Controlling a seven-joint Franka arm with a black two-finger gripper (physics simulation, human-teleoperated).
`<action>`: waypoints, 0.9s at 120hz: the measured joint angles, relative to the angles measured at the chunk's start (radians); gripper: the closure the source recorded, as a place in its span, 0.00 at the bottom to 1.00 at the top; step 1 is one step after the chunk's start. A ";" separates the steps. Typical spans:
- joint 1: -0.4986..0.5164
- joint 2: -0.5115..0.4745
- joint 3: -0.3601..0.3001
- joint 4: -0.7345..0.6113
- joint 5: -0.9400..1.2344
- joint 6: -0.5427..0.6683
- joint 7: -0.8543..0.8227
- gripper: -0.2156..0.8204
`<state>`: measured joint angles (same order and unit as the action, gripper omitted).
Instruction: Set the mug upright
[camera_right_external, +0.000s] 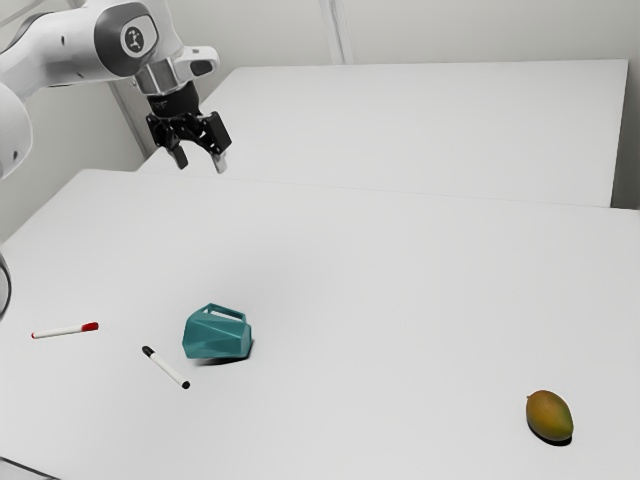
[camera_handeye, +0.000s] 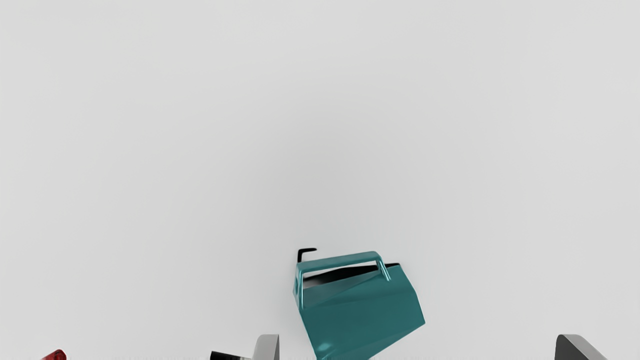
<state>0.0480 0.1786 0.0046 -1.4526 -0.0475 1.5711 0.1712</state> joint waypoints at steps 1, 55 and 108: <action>0.000 0.000 0.000 0.000 0.000 0.000 0.000 0.21; -0.008 -0.051 0.029 -0.056 -0.037 -0.011 -0.002 0.21; 0.111 -0.122 0.370 -0.447 -0.586 -0.062 0.245 0.21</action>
<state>0.1595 0.0563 0.3745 -1.8993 -0.6335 1.5096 0.4163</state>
